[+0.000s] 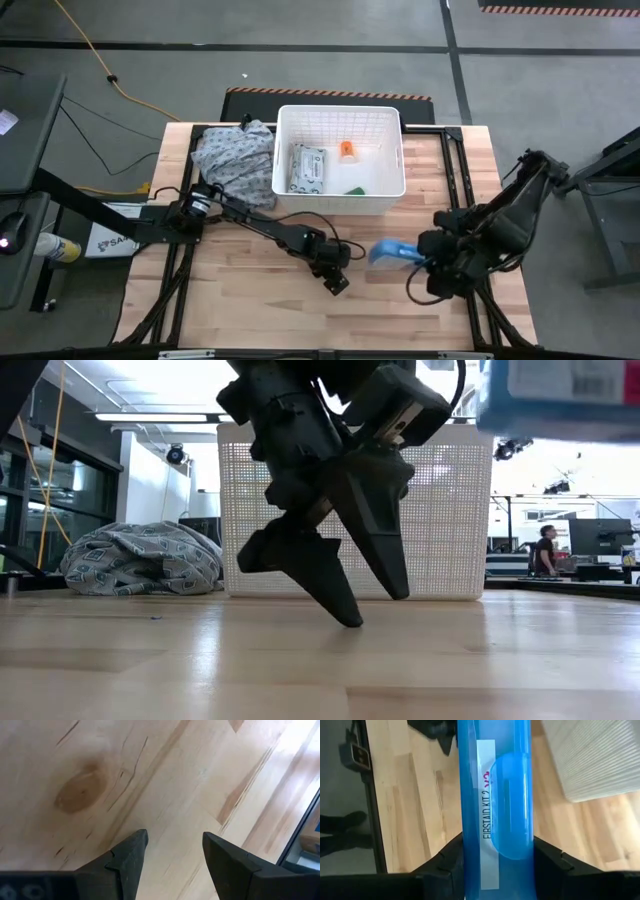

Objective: Pick & place medical supplies in basket/bin
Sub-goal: Put the blue first aid kit in the white bin

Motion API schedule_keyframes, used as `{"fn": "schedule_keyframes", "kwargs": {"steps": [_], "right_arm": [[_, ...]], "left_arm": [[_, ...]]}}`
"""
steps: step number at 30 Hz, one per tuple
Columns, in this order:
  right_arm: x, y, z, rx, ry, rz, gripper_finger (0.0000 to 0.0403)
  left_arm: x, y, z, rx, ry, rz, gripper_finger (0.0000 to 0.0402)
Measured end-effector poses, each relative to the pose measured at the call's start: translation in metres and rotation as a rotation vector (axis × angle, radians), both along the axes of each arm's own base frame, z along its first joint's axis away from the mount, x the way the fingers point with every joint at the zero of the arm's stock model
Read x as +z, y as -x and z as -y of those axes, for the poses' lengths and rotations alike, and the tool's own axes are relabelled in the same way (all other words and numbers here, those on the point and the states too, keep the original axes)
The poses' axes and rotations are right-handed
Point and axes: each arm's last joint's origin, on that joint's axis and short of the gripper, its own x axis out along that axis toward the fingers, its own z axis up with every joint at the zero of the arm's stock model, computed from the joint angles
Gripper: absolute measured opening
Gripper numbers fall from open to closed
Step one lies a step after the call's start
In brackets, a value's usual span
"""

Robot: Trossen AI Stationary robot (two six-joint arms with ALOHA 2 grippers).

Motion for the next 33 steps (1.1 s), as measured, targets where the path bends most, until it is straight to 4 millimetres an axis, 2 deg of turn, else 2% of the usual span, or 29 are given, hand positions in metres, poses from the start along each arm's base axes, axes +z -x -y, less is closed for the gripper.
{"fn": "schedule_keyframes", "kwargs": {"steps": [7, 14, 21, 33], "right_arm": [[0.035, 0.009, 0.011, -0.022, 0.037, 0.049, 0.0149], [0.055, 0.015, 0.02, -0.025, 0.089, 0.092, 0.0149], [0.062, 0.015, 0.024, -0.029, 0.124, 0.142, 0.0149], [0.064, 0.006, 0.036, -0.071, 0.205, 0.169, 0.0149]], "left_arm": [[0.006, 0.007, 0.007, 0.012, -0.003, -0.035, 0.0239], [0.009, 0.017, 0.016, 0.006, 0.003, -0.105, 0.0239], [0.008, 0.021, 0.022, 0.009, 0.005, -0.129, 0.0239], [0.008, 0.024, 0.027, 0.0, -0.002, -0.138, 0.0239]]}}
